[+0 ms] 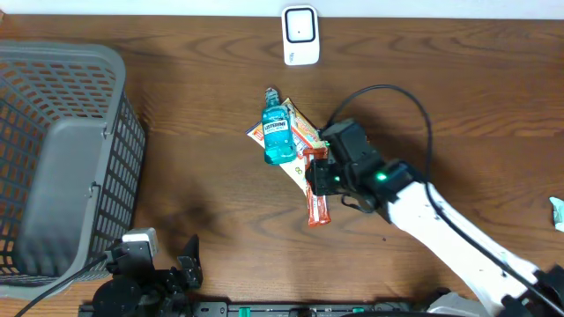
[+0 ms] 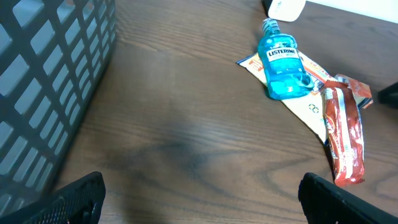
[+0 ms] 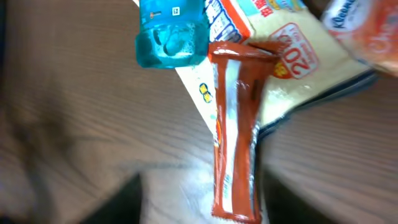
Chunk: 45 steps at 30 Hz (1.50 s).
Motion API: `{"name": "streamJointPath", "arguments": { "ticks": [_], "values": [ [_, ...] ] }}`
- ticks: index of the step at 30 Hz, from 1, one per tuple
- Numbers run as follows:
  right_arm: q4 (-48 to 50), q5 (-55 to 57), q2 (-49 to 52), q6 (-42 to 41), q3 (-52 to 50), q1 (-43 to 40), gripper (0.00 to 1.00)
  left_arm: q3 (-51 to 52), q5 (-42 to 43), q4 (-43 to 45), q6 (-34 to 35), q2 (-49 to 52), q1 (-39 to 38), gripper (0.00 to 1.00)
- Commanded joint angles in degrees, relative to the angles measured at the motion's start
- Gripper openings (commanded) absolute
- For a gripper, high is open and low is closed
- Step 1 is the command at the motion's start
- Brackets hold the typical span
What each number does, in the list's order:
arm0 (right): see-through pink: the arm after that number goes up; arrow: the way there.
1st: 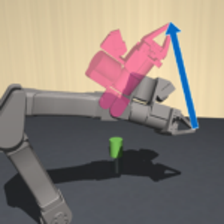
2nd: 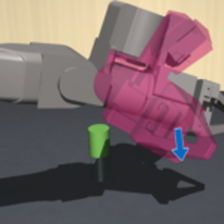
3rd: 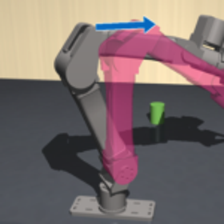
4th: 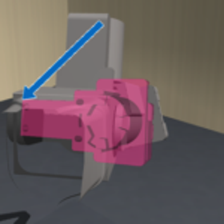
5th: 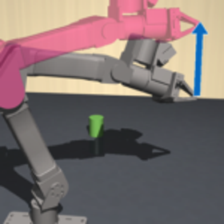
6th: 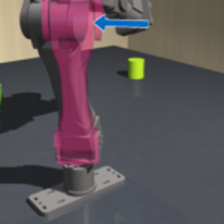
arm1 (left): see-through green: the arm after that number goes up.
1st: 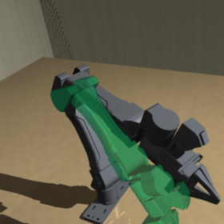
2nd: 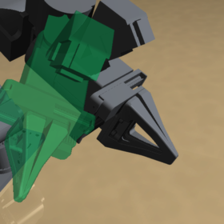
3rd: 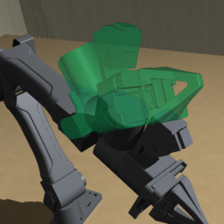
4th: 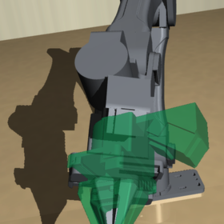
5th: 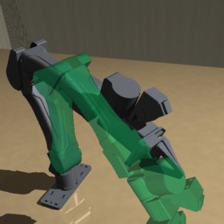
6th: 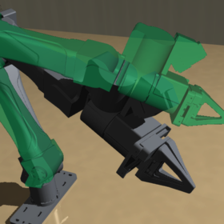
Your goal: Scan the item barcode
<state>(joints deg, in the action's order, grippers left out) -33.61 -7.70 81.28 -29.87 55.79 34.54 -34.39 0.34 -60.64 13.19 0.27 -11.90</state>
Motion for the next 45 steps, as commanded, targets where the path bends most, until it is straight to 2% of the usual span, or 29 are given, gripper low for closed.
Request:
{"name": "streamJointPath", "arguments": {
  "ticks": [1,2,3,4,6,7,12,24,32,34,38,41,45],
  "values": [
    [-0.3,-0.1,0.0,3.2,-1.3,-1.3,0.73,-0.2,0.5,0.0,-0.9,0.0,-0.2,0.99],
    [0.2,-0.3,0.2,3.2,-2.0,-1.6,0.74,-0.2,0.5,0.0,-0.9,0.0,-0.2,0.99],
    [0.7,-0.6,0.3,3.2,-2.9,-2.0,0.69,-0.2,0.5,0.0,-0.9,0.0,-0.2,0.99],
    [1.7,-1.2,0.5,3.1,-4.1,-2.5,0.56,-0.2,0.5,0.0,-0.9,0.0,-0.2,0.99],
    [4.8,-4.9,0.9,3.3,-7.4,-4.6,0.4,-0.2,0.5,0.0,-0.9,0.0,-0.2,0.99],
    [6.0,-6.3,1.1,3.8,-8.3,-5.3,0.39,-0.2,0.5,0.0,-0.9,0.0,-0.2,0.99],
    [18.5,-20.2,1.7,10.9,-13.8,-8.8,0.37,-0.2,0.5,0.0,-0.9,0.0,-0.2,0.98],
    [28.0,-20.9,10.5,14.3,-14.8,-10.3,0.41,-0.2,0.5,0.0,-0.9,0.0,-0.2,0.99],
    [28.7,-21.0,12.8,15.6,-14.8,-10.2,0.37,-0.2,0.5,0.0,-0.9,0.0,-0.2,0.99],
    [28.5,-21.0,12.9,15.9,-14.8,-10.3,0.33,-0.2,0.5,0.0,-0.9,0.0,-0.2,0.99],
    [28.8,-26.5,13.0,22.1,-14.8,-10.4,0.27,-0.2,0.5,0.0,-0.9,0.0,-0.2,0.99],
    [29.0,-30.6,13.0,26.0,-14.8,-10.7,0.27,-0.2,0.5,0.0,-0.9,0.0,-0.2,0.99],
    [29.8,-30.5,13.9,27.4,-14.8,-10.9,0.29,-0.2,0.5,0.0,-0.9,0.0,-0.2,0.99]
  ]
}}
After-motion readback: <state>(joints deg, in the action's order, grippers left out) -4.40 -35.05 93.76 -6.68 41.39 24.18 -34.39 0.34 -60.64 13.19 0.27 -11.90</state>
